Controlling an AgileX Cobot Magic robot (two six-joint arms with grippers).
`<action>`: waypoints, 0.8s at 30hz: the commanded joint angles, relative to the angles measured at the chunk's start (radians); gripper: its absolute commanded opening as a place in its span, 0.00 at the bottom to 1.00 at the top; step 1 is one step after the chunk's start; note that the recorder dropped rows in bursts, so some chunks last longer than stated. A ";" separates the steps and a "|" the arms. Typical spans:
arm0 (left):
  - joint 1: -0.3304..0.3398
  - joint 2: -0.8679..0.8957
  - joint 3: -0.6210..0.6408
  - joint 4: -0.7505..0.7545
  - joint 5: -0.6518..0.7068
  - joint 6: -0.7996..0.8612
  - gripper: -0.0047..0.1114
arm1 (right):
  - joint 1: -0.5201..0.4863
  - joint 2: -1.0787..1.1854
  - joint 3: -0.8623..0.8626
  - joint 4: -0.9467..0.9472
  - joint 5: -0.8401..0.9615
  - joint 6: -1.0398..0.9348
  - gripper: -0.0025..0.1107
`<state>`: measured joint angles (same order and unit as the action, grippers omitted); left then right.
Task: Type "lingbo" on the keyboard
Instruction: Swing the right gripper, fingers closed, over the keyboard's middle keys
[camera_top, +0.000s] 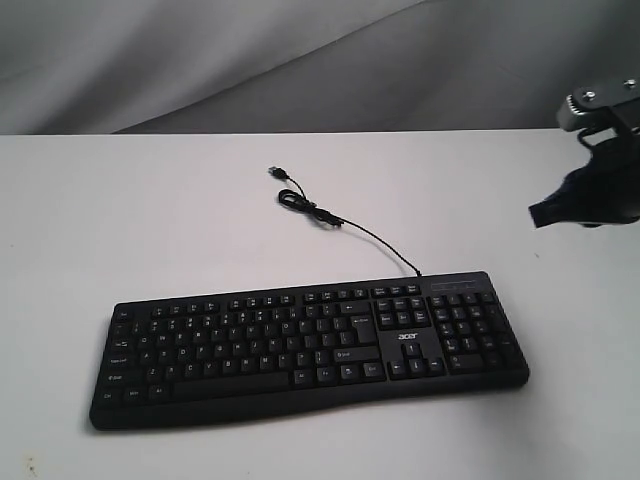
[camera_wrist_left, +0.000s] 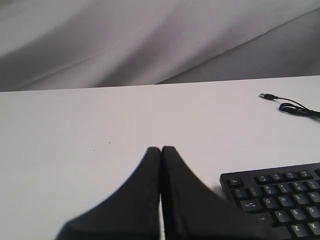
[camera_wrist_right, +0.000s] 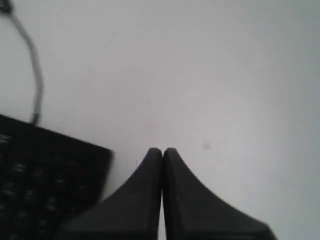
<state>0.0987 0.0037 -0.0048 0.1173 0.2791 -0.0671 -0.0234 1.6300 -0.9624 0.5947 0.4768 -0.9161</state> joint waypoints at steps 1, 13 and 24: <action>0.001 -0.004 0.005 0.000 -0.013 -0.002 0.04 | 0.082 0.006 -0.032 0.431 0.189 -0.475 0.02; 0.001 -0.004 0.005 0.000 -0.013 -0.002 0.04 | 0.580 0.025 -0.180 0.310 0.155 -0.466 0.02; 0.001 -0.004 0.005 0.000 -0.013 -0.002 0.04 | 0.586 0.245 -0.181 0.306 0.051 -0.528 0.02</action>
<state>0.0987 0.0037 -0.0048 0.1173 0.2791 -0.0671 0.5586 1.8429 -1.1373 0.9048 0.5865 -1.4198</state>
